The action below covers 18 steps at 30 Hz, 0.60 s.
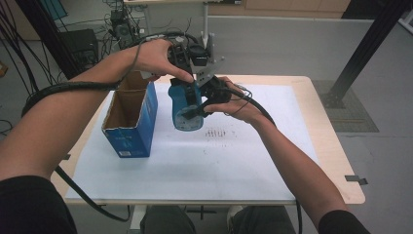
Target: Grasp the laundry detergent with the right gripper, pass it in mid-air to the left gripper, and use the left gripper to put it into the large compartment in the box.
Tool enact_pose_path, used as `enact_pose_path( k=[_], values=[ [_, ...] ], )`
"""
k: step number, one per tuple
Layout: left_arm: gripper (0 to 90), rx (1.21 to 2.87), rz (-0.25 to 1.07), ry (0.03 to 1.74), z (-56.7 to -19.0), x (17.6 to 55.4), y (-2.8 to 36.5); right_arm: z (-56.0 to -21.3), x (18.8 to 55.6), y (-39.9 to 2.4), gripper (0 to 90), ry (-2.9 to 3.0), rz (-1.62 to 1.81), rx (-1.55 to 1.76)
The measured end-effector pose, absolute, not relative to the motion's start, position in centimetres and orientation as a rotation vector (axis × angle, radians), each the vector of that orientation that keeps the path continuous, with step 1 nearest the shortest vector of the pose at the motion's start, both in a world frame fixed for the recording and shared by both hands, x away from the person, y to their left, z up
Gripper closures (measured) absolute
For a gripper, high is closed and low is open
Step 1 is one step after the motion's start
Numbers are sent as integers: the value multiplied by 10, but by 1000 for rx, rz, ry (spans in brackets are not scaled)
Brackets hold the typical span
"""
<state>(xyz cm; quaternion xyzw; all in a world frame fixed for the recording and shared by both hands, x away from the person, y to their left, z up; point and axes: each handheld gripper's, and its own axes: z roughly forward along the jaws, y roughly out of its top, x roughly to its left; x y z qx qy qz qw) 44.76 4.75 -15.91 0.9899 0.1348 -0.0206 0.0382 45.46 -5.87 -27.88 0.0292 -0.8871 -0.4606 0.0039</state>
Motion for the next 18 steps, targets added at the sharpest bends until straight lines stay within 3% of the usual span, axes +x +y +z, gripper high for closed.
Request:
enact_pose_path(
  k=[18],
  values=[
    [54, 3048, -55, 399, -157, 445, 45, -277, 455, -61, 434, -2783, -1463, 90]
  ],
)
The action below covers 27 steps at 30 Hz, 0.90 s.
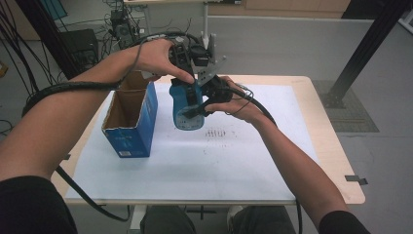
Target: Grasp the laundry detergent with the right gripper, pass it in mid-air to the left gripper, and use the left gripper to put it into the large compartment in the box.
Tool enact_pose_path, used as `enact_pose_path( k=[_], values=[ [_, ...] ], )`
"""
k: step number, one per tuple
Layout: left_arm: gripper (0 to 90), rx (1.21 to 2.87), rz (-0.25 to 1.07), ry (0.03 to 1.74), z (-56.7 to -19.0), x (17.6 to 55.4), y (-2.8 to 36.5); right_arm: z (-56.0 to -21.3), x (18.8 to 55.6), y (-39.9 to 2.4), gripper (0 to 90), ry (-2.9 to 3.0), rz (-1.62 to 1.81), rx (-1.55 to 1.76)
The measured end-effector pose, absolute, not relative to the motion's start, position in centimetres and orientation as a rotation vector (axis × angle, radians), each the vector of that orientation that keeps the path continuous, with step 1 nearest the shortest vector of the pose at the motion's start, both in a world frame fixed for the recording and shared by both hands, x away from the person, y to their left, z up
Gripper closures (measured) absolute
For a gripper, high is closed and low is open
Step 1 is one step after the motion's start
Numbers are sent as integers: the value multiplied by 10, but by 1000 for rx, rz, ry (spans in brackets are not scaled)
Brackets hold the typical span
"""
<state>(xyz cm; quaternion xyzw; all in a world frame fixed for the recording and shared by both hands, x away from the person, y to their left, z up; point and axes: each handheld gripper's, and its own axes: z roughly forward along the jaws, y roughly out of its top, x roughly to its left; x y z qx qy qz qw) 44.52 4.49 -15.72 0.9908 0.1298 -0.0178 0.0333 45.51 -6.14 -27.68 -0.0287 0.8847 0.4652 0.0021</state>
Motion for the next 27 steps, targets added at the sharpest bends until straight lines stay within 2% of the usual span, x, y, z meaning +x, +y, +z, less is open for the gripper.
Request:
enact_pose_path(
  k=[27],
  values=[
    [57, 3080, -28, 401, -160, 443, 44, -274, 455, -62, 434, 2750, 1485, -104]
  ],
)
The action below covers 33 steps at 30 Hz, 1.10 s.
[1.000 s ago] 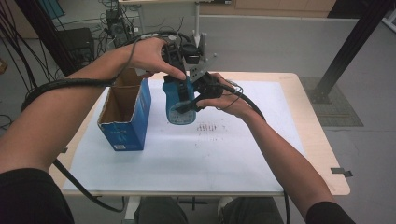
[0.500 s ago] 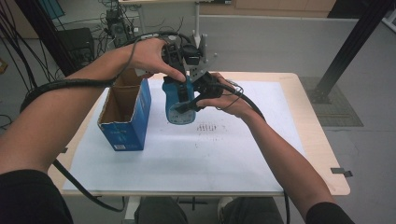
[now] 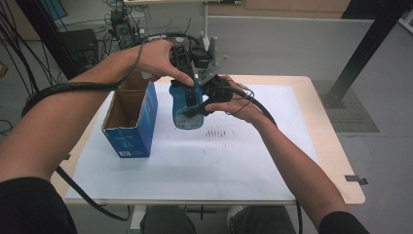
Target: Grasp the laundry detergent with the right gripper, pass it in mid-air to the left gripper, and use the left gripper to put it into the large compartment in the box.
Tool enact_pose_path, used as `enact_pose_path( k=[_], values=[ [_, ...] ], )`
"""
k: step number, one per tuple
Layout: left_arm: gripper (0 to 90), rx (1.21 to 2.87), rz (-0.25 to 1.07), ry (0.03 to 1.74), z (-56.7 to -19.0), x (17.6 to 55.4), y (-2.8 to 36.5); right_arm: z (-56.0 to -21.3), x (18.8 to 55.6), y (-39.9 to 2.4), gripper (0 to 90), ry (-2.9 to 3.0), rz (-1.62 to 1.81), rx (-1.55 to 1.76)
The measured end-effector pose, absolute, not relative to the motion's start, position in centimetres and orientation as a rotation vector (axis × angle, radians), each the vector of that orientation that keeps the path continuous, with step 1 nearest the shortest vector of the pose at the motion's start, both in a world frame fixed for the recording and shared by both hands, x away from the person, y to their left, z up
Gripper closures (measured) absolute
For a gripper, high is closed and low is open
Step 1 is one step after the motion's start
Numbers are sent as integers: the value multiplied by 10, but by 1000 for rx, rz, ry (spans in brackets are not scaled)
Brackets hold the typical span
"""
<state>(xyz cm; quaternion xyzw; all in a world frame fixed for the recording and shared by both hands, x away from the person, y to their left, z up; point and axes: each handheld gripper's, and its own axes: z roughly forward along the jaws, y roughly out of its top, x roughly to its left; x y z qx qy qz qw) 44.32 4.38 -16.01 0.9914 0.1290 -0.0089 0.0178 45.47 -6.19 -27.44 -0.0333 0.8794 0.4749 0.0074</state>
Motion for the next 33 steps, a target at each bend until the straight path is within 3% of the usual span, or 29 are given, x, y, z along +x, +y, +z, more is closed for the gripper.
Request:
enact_pose_path(
  k=[33],
  values=[
    [69, 3088, -22, 382, -162, 444, 41, -273, 455, -62, 433, 2744, 1484, -102]
  ],
)
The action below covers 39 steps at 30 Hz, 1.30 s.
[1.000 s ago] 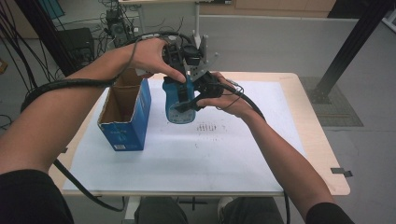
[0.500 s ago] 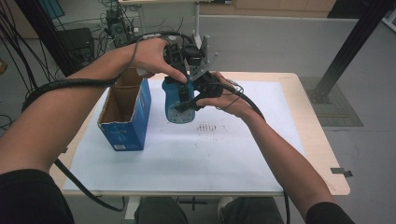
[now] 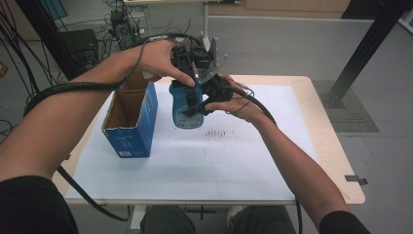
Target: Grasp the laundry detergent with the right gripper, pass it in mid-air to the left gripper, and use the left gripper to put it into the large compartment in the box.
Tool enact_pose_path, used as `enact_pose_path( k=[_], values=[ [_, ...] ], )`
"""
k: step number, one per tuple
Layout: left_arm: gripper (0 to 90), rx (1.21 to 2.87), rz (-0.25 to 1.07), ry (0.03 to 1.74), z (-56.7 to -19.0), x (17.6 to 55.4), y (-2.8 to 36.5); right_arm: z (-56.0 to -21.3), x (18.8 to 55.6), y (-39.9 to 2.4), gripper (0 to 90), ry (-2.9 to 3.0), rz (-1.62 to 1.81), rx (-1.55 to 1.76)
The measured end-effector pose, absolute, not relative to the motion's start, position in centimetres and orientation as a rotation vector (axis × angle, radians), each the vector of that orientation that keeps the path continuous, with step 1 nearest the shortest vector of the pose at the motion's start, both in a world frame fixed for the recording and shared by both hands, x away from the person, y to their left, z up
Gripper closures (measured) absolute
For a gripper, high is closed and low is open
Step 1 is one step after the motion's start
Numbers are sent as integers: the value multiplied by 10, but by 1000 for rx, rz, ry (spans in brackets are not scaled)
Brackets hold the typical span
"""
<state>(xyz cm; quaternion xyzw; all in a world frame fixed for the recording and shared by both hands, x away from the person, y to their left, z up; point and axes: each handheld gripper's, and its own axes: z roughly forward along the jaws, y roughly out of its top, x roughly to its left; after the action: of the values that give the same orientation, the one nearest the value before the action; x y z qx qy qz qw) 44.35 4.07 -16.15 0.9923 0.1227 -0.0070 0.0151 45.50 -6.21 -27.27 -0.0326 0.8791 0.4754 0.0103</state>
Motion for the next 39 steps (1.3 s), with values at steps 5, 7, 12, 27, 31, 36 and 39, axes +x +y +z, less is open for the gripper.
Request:
enact_pose_path(
  k=[5, 7, 12, 27, 31, 36, 39],
  values=[
    [85, 3087, -15, 381, -161, 444, 41, -272, 455, -63, 433, 2742, 1482, -96],
    [96, 3088, -14, 382, -161, 444, 40, -272, 455, -63, 433, 2740, 1484, -98],
    [142, 3096, -10, 376, -162, 444, 39, -272, 455, -63, 432, 2740, 1482, -103],
    [305, 3101, 20, 362, -161, 444, 40, -273, 453, -62, 433, 2742, 1467, -118],
    [325, 3106, 27, 363, -162, 444, 41, -273, 453, -61, 432, 2740, 1458, -125],
    [344, 3105, 29, 372, -162, 443, 42, -273, 452, -60, 433, 2740, 1455, -132],
    [347, 3108, 33, 367, -162, 443, 43, -273, 452, -59, 433, 2740, 1458, -132]
  ],
)
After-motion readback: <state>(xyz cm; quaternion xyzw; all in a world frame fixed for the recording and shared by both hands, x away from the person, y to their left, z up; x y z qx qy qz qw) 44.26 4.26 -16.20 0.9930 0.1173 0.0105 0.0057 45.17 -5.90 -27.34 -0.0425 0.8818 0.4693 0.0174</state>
